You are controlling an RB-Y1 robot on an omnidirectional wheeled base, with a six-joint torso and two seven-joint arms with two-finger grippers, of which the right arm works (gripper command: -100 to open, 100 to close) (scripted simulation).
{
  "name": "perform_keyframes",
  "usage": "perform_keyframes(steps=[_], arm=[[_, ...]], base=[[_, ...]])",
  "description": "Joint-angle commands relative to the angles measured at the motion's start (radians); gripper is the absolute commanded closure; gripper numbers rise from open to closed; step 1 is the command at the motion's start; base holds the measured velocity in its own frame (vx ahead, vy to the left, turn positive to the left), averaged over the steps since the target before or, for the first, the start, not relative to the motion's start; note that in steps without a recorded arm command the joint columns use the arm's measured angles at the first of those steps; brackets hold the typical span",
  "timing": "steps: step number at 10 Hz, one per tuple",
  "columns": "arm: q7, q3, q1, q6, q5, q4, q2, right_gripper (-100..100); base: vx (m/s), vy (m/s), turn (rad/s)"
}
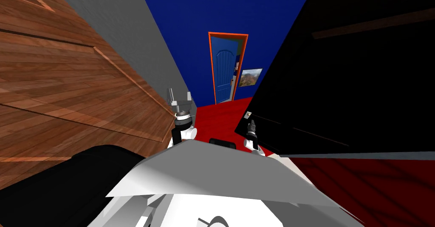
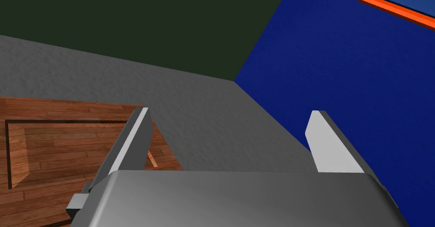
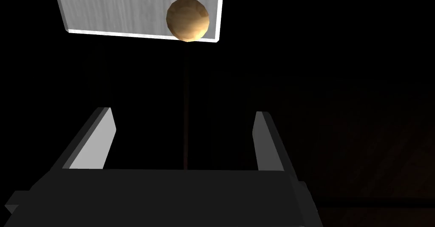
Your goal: Push the door open
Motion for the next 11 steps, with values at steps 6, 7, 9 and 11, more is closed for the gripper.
perform_keyframes(steps=[6,7,9,11], arm=[[0.006,-0.009,0.005,-0.021,-0.007,0.006,0.001,-100],[0.007,-0.012,0.007,-0.027,-0.009,0.008,0.002,-100],[0.008,-0.016,0.009,-0.037,-0.011,0.012,0.010,-100],[0.008,-0.014,0.011,-0.031,-0.010,0.006,0.008,100]], base=[[0.086,0.000,0.015],[0.284,-0.144,0.053],[0.246,-0.056,0.037],[0.042,-0.009,-0.001]])
